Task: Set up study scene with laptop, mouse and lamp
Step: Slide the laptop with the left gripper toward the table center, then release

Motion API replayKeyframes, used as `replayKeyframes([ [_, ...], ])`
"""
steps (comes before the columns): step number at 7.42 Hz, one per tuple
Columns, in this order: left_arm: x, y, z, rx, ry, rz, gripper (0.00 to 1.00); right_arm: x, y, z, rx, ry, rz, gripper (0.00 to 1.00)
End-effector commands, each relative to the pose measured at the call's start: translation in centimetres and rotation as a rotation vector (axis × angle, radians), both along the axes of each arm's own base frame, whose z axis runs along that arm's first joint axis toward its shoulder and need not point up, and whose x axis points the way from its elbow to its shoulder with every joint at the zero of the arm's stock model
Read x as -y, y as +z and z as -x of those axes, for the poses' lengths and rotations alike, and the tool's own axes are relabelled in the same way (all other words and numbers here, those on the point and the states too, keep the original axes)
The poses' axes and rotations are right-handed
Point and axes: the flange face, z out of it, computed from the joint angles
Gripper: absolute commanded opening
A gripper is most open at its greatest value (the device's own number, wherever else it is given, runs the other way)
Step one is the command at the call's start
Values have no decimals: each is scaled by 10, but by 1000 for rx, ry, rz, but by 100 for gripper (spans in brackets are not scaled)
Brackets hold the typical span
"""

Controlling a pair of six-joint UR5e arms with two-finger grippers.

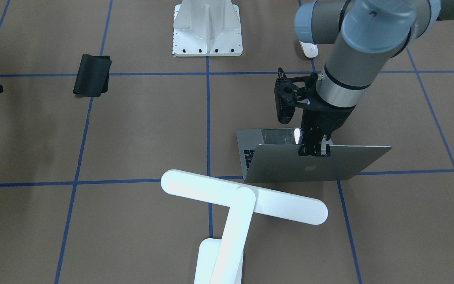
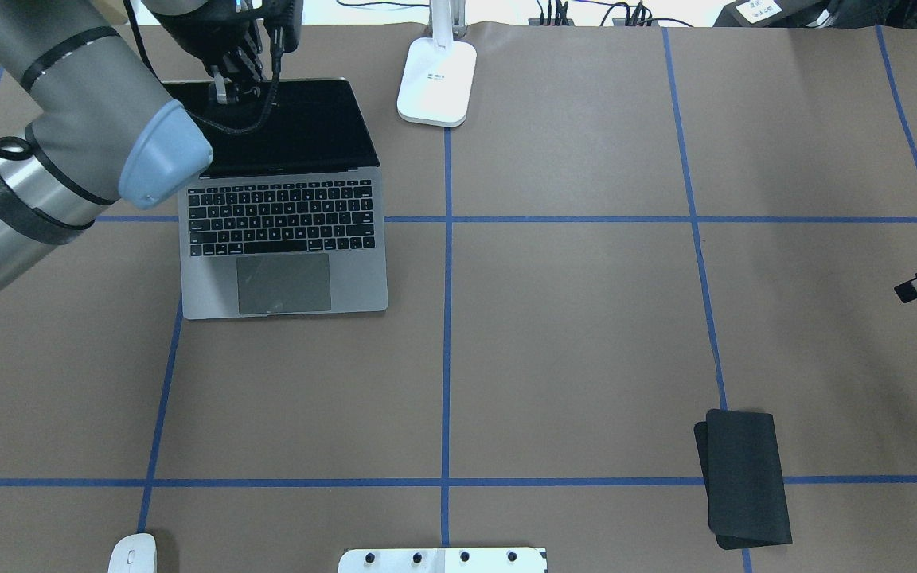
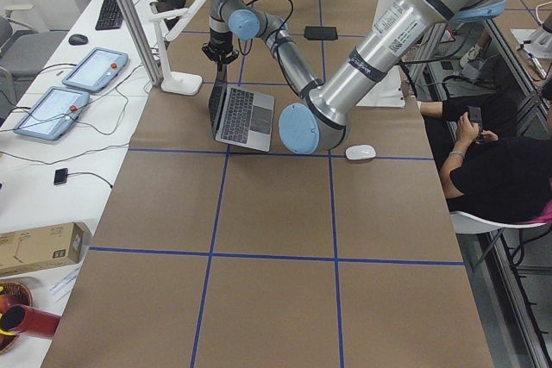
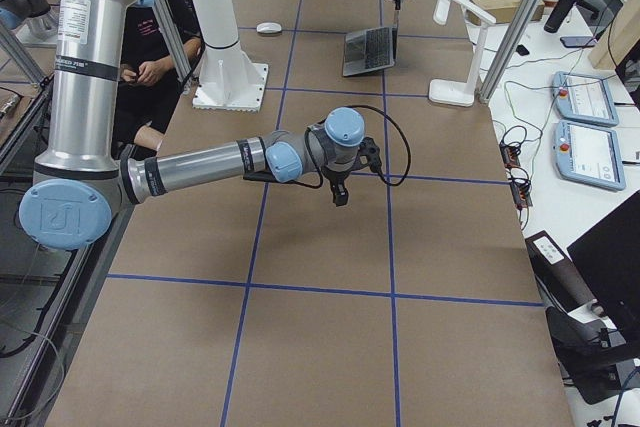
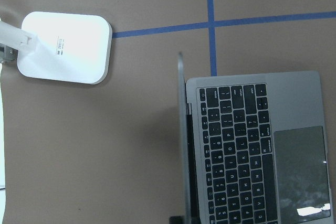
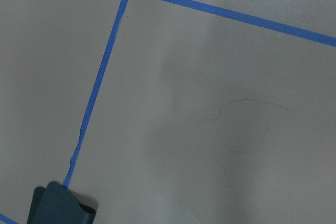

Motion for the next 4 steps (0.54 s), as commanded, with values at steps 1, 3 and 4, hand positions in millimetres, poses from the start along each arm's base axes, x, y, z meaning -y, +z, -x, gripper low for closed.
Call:
replayKeyframes([
  [1,0,1,-4,-2,-1,-2,5,0,-1,0,0,3,3,100],
  [3,10,16,-13,8,-13,32,9,0,-1,0,0,3,3,100],
  [4,15,21,-16,-2,-17,22,10,1,-1,0,0,3,3,100],
])
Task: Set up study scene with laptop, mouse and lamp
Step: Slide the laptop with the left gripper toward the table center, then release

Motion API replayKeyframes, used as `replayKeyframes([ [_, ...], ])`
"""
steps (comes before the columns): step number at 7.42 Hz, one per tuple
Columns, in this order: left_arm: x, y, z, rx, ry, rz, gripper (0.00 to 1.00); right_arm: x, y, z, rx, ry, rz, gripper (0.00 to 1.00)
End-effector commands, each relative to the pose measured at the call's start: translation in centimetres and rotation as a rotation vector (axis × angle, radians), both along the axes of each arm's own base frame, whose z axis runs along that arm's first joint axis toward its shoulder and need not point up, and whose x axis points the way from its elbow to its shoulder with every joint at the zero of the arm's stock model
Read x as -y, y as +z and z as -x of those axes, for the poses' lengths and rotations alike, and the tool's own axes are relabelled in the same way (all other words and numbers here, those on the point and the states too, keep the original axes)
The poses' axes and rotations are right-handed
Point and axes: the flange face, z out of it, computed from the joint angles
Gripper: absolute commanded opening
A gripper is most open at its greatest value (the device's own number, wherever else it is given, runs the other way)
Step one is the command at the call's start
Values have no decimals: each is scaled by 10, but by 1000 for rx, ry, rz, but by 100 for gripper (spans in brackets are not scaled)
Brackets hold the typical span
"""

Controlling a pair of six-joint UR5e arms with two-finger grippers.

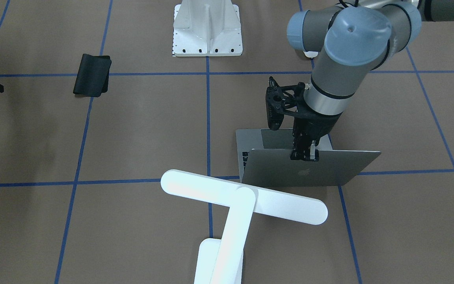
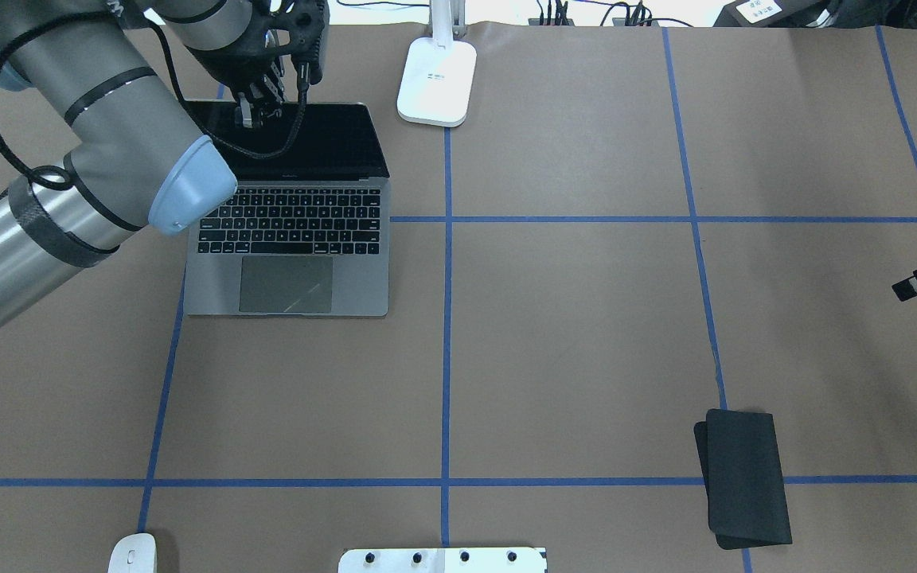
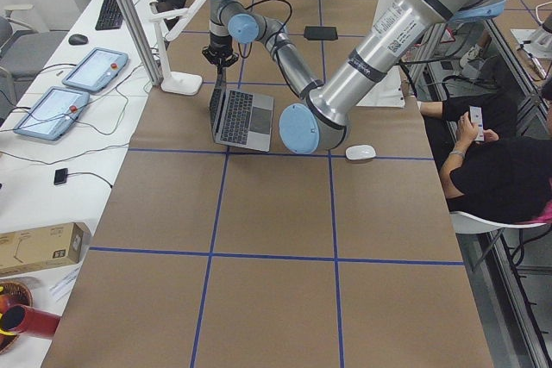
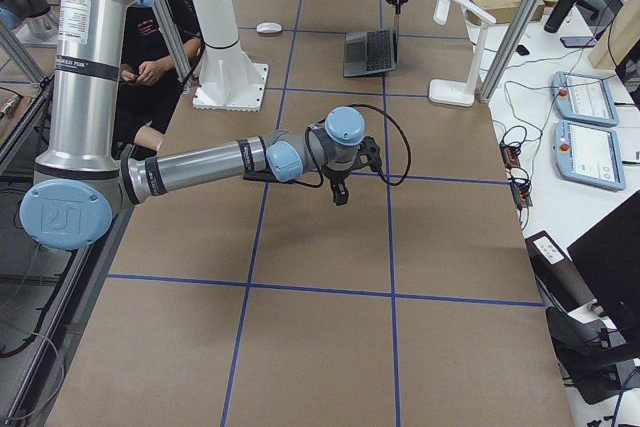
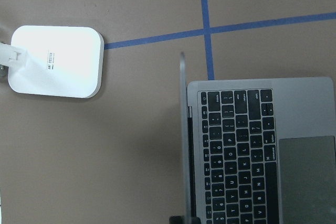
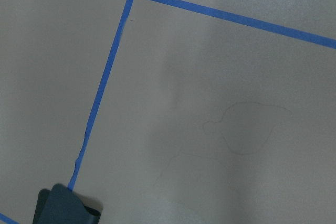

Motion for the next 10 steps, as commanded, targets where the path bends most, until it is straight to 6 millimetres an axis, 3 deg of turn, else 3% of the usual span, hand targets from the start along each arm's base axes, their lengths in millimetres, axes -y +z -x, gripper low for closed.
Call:
replayKeyframes([
  [1,10,14,-8,2,-11,16,11,1,2,0,-1,-1,2,100],
  [2,11,14,-8,2,-12,16,11,2,1,1,-2,-2,0,100],
  [4,10,15,-8,2,-12,16,21,3,2,2,-1,-2,2,100],
  [5,10,13,-8,2,-12,14,42,3,1,1,-1,-1,1,100],
  [6,11,14,-8,2,-13,17,46,3,1,2,-1,-2,1,100],
  [7,10,9,-8,-14,-47,52,61,4,1,2,0,-1,0,100],
  [8,5,-3,-3,-60,-133,130,98,5,-1,3,1,0,-1,100],
  [10,-5,-18,10,-110,-193,174,99,13,-22,13,34,11,24,100],
])
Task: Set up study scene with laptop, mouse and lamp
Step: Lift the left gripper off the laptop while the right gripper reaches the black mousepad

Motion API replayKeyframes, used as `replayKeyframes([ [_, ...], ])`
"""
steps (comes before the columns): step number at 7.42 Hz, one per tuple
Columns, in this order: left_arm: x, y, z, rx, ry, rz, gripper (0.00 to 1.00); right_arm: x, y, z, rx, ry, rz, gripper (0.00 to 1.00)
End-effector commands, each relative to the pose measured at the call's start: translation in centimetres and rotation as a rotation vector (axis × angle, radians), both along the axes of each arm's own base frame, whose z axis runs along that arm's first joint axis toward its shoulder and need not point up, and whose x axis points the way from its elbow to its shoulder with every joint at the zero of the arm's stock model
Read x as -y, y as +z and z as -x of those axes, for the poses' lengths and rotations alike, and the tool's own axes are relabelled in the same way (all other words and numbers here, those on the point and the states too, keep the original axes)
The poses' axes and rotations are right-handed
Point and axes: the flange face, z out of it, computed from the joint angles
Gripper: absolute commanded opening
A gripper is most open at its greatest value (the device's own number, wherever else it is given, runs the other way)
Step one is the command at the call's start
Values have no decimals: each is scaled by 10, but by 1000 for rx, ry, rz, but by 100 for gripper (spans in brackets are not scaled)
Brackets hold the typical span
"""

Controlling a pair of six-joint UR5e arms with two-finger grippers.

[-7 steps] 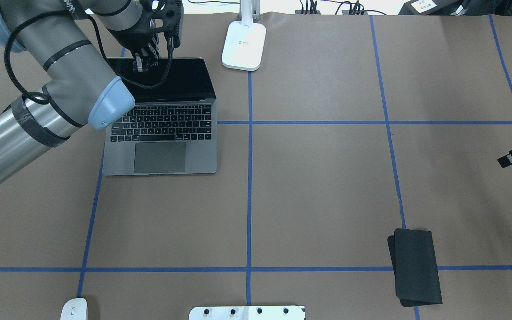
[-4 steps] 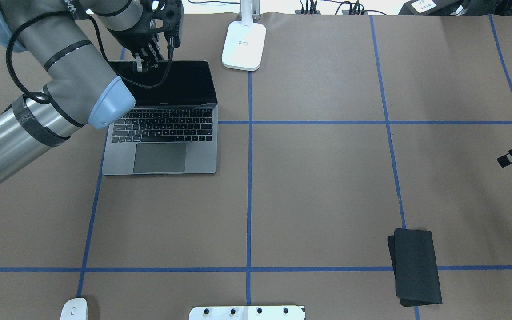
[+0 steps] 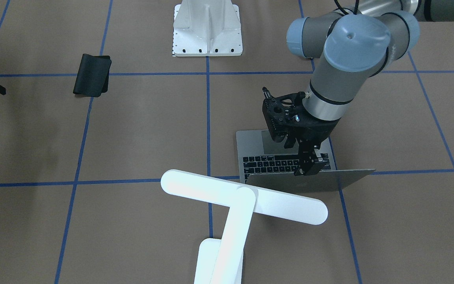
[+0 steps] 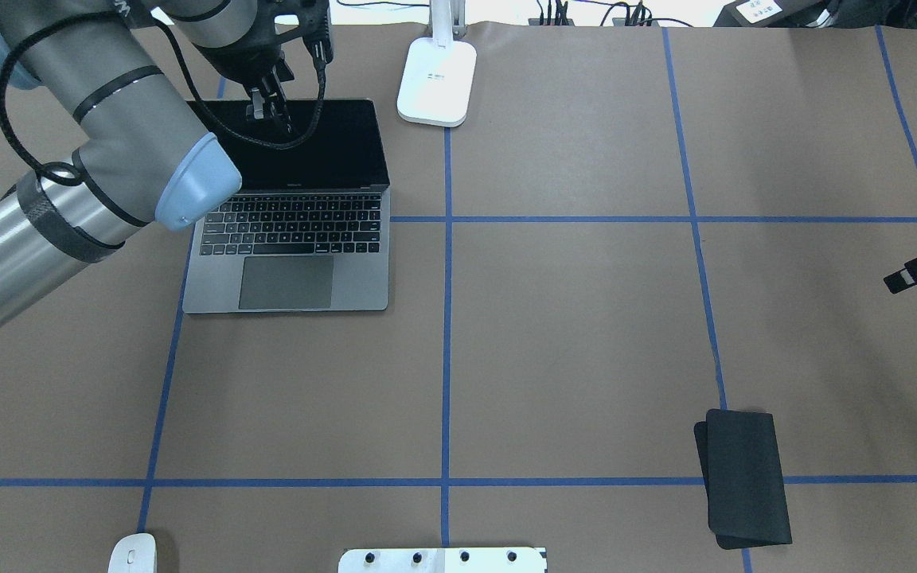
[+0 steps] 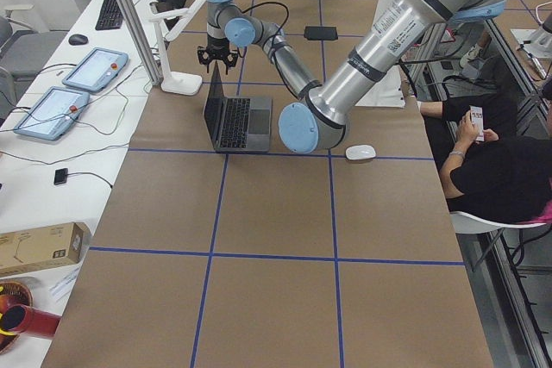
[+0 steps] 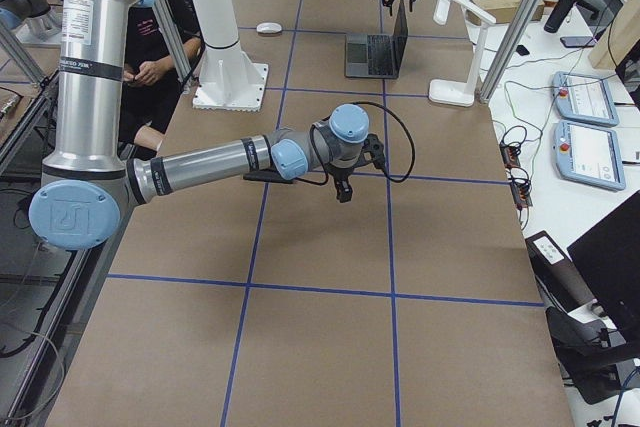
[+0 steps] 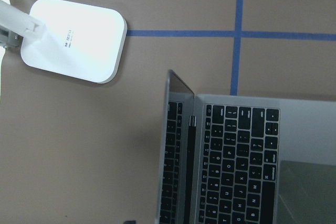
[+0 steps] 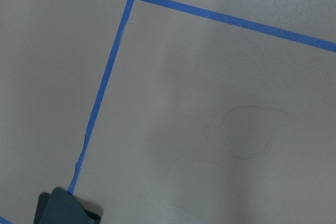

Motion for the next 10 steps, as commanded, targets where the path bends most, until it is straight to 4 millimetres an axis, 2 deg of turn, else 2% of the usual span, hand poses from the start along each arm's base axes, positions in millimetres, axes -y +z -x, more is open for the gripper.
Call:
replayKeyframes([
  [1,-13,-1,19,-38,-53,41,99,-7,-18,29,26,-17,70,100],
  [2,-28,22,31,-44,-92,100,100,-19,-23,62,17,-40,146,100],
  [3,-45,49,43,-44,-133,164,100,-27,-40,98,7,-47,214,100],
  [4,-59,77,56,-56,-173,274,100,-37,-50,113,9,-51,246,100],
  [5,-77,109,74,-114,-224,503,100,-49,-49,122,3,-52,279,100],
  [7,-87,140,151,-223,-311,789,100,-74,-29,135,-43,-29,332,99],
  [8,-85,168,170,-211,-353,837,100,-89,-22,142,-56,-36,370,99],
  [10,-95,208,177,-171,-385,896,100,-115,-13,169,-95,-96,377,99],
])
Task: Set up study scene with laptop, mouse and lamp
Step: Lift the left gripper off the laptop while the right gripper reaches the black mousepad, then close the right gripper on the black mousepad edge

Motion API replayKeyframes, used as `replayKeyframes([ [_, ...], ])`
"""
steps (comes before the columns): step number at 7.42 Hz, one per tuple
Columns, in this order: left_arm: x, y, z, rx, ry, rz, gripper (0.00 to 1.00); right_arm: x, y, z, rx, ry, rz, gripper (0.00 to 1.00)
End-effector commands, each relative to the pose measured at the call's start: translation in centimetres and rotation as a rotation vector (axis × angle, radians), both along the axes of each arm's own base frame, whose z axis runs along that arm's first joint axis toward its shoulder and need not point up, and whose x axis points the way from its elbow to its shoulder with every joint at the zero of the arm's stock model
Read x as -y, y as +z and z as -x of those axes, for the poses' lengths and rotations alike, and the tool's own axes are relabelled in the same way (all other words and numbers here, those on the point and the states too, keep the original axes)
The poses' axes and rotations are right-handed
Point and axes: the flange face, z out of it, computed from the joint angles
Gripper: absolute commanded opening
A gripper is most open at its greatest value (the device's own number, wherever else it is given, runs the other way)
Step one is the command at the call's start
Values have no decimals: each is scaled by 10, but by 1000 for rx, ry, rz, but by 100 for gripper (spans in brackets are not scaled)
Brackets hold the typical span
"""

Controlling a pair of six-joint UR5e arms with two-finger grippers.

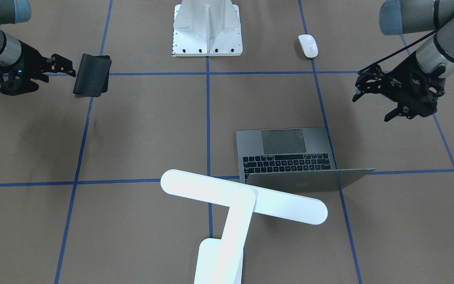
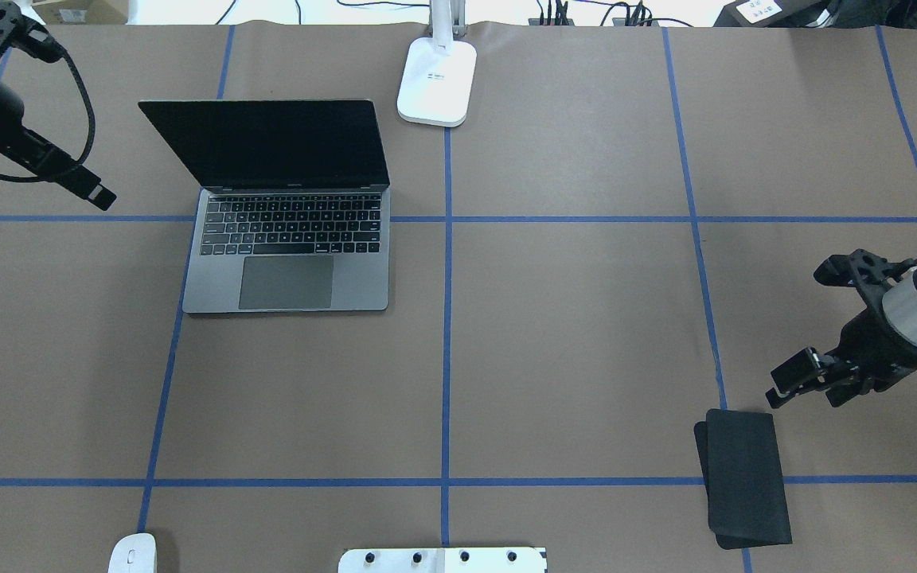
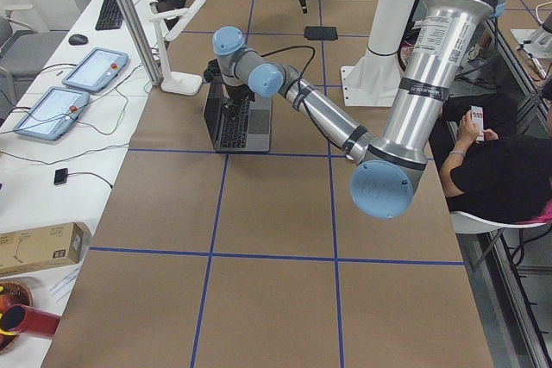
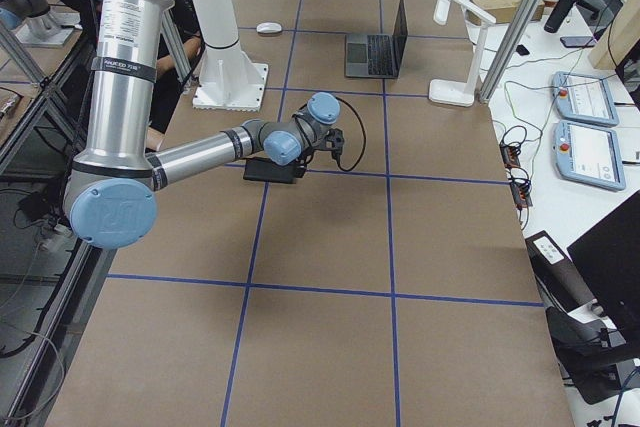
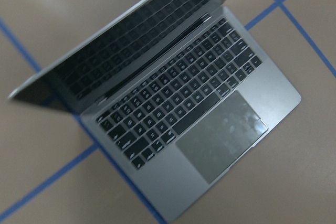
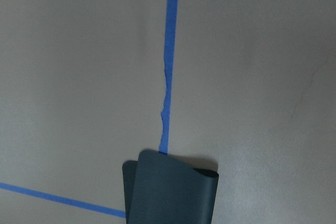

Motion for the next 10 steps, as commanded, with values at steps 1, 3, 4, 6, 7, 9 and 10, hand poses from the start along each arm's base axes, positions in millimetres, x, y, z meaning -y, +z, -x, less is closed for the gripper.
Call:
replayKeyframes([
  [1,-13,36,11,21,-25,79,100,-25,8,24,-21,-66,10,99],
  [3,-19,47,13,18,-23,68,100,-39,19,45,-41,-121,17,99],
  [4,-20,48,14,18,-21,65,100,-43,27,52,-53,-139,24,99],
  [6,-26,62,16,14,-23,45,100,-45,34,59,-61,-155,29,95],
  [7,-27,65,17,13,-23,37,100,-45,34,59,-58,-159,32,82],
  [9,-26,66,17,22,-28,28,100,-46,35,59,-59,-164,37,74],
  [10,-26,65,18,23,-29,26,100,-47,36,60,-64,-166,39,74],
])
